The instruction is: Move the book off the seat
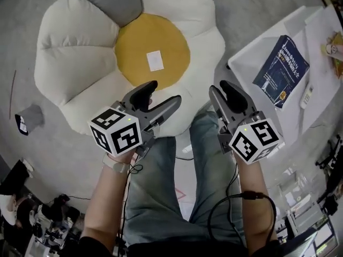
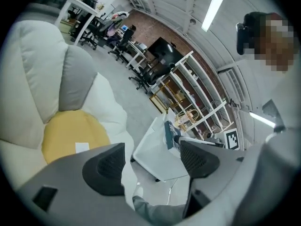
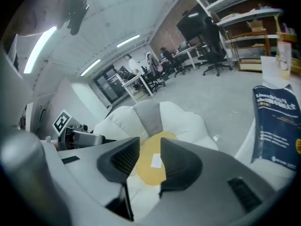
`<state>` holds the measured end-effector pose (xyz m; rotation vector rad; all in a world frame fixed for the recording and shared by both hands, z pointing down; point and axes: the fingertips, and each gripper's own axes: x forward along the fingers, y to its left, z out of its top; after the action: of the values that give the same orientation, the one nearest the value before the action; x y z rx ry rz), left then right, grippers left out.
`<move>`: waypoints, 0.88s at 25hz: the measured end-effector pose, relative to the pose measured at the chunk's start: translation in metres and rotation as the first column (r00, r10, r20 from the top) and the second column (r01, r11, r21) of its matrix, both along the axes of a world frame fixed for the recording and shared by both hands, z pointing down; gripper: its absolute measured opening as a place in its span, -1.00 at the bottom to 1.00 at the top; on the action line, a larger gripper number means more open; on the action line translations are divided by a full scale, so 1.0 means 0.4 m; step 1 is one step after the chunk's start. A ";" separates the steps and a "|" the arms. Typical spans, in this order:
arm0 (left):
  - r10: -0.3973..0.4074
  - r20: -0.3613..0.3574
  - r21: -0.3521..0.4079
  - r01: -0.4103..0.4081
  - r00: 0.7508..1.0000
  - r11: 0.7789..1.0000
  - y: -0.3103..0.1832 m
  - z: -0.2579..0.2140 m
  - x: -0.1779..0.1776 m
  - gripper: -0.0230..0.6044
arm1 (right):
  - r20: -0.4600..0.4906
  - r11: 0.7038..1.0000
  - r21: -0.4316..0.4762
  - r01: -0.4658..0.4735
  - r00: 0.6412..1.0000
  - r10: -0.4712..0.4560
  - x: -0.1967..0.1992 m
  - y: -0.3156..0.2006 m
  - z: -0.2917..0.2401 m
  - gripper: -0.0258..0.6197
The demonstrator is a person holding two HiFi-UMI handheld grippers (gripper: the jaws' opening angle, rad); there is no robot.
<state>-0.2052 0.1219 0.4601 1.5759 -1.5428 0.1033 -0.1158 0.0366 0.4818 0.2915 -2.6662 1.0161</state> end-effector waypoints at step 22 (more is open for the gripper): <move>-0.331 0.184 0.374 0.245 0.926 0.894 0.289 -0.666 -0.094 -0.91 | 0.193 0.896 0.263 0.357 0.891 -0.411 -0.242 0.317 -0.655 -0.76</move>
<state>-0.2428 0.2374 0.1936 1.6200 -2.0651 -0.1577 -0.2125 0.1633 0.2196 -0.3409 -2.8919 0.6653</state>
